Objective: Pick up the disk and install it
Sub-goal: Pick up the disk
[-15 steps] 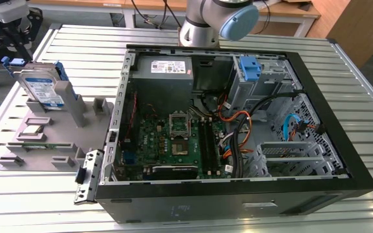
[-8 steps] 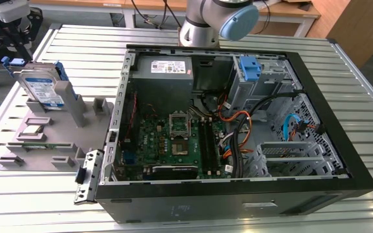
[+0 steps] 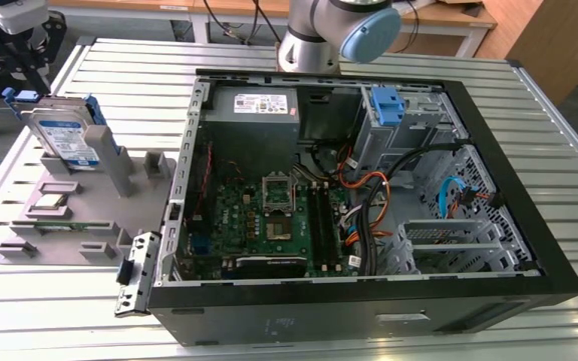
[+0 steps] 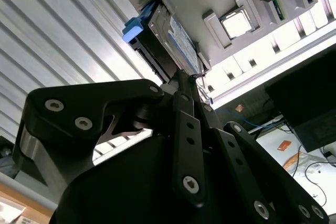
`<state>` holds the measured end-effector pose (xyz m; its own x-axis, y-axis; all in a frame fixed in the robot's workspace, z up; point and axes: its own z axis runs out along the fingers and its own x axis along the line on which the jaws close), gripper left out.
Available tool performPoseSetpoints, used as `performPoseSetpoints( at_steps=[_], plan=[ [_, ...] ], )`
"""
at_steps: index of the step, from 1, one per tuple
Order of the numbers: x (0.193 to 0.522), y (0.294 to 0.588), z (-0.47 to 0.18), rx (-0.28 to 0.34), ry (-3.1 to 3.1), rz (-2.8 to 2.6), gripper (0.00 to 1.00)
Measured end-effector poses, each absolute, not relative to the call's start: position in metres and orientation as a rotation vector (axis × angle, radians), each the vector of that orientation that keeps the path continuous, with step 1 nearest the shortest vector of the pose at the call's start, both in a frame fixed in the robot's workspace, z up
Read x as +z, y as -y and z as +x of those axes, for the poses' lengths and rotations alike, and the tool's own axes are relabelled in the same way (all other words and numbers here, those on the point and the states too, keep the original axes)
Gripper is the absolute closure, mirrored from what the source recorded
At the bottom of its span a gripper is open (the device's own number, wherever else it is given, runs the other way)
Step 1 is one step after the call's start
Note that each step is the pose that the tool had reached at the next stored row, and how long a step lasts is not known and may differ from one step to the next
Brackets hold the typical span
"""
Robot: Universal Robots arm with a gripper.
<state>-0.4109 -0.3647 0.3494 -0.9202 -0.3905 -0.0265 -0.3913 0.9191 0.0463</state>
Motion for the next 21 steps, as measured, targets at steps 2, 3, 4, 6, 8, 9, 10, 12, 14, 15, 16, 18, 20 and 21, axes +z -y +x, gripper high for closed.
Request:
performPoseSetpoints(
  at_steps=[2,3,4,6,8,9,10,12,14,15,16,18,20,21],
  plan=[
    [0.3494,0.3648,-0.4109,0.079,-3.058,-0.640,0.90],
    [0.3494,0.3648,-0.4109,0.079,-3.056,-0.648,0.90],
    [0.3494,0.3647,-0.4108,0.079,-3.055,-0.655,0.90],
    [0.3494,0.3647,-0.4109,0.080,-3.051,-0.673,0.90],
    [0.3494,0.3647,-0.4108,0.080,-3.047,-0.694,0.90],
    [0.3494,0.3647,-0.4109,0.080,-3.045,-0.705,0.90],
    [0.3494,0.3647,-0.4109,0.080,-3.042,-0.717,0.90],
    [0.3494,0.3648,-0.4109,0.080,-3.036,-0.743,0.90],
    [0.3494,0.3647,-0.4109,0.080,-3.030,-0.771,0.90],
    [0.3494,0.3648,-0.4109,0.081,-3.026,-0.786,0.90],
    [0.3494,0.3648,-0.4109,0.081,-3.023,-0.801,0.90],
    [0.3494,0.3647,-0.4108,0.081,-3.013,-0.837,0.90],
    [0.3494,0.3647,-0.4109,0.081,-3.002,-0.879,0.90],
    [0.3493,0.3647,-0.4109,0.081,-2.995,-0.904,0.90]
  ],
)
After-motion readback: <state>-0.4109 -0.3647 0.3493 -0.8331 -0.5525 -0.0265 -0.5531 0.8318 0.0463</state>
